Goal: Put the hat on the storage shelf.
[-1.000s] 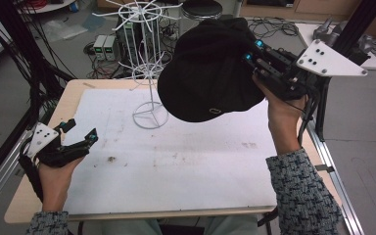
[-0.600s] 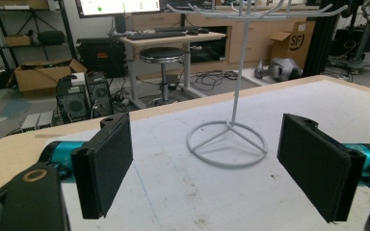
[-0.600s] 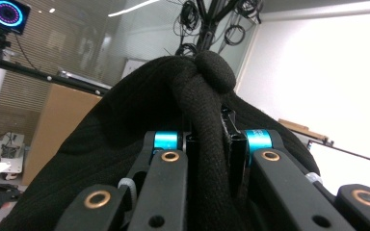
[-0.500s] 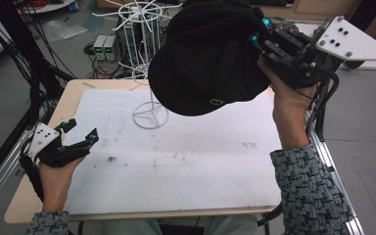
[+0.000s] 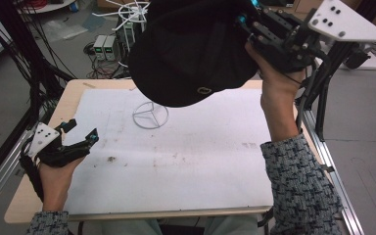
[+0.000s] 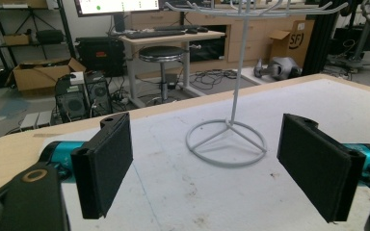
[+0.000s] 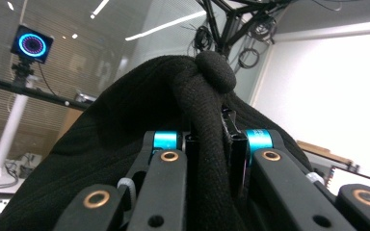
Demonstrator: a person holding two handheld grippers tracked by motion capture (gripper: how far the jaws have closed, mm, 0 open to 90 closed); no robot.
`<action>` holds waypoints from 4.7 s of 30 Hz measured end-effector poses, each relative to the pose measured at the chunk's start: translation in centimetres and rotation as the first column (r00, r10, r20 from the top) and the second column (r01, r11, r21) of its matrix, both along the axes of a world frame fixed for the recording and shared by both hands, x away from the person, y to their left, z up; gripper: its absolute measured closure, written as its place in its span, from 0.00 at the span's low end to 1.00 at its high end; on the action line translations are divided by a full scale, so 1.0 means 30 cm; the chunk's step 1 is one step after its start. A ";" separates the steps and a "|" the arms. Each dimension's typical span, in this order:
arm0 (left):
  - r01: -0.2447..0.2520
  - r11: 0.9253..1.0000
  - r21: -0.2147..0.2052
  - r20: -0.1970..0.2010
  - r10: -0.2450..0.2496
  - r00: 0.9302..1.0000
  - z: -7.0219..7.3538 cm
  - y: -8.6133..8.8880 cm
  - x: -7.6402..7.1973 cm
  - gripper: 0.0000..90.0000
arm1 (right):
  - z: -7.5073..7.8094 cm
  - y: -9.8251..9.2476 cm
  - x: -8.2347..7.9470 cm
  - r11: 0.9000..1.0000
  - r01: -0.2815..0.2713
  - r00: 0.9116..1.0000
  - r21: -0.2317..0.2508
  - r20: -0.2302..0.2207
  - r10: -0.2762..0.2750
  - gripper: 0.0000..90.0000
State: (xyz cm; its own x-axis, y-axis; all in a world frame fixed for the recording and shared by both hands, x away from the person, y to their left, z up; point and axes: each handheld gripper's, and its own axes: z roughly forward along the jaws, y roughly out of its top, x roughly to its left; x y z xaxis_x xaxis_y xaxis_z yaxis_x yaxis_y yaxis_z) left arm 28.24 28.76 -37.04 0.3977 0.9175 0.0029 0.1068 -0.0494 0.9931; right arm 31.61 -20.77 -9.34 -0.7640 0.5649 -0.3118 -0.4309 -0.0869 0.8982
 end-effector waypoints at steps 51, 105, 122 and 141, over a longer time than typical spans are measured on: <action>0.003 1.000 -0.004 0.000 -0.003 1.000 0.000 0.004 0.002 0.23 | -0.360 0.180 0.305 0.995 -0.033 0.935 -0.097 -0.353 -0.003 0.75; -0.012 1.000 -0.017 0.001 0.012 1.000 -0.002 0.013 0.001 0.22 | -0.421 -0.057 0.206 0.974 0.163 0.922 -0.159 -0.326 -0.208 0.14; -0.012 1.000 -0.010 -0.005 0.012 1.000 -0.008 0.008 0.006 0.22 | -0.550 -0.399 0.098 0.912 0.404 0.829 -0.078 -0.390 -0.400 0.12; -0.012 1.000 -0.009 -0.007 0.012 1.000 -0.010 0.004 0.008 0.22 | -0.815 -0.482 -0.016 0.874 0.478 0.754 -0.085 -0.471 -0.458 0.12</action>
State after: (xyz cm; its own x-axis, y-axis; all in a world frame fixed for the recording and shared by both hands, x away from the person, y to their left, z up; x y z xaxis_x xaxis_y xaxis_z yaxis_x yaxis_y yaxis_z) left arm 28.49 28.88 -37.34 0.3868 0.9221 -0.0079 0.1140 -0.0393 0.9927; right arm 31.13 -35.23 -33.80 -0.4466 0.8939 0.0382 0.0385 -0.0235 0.9990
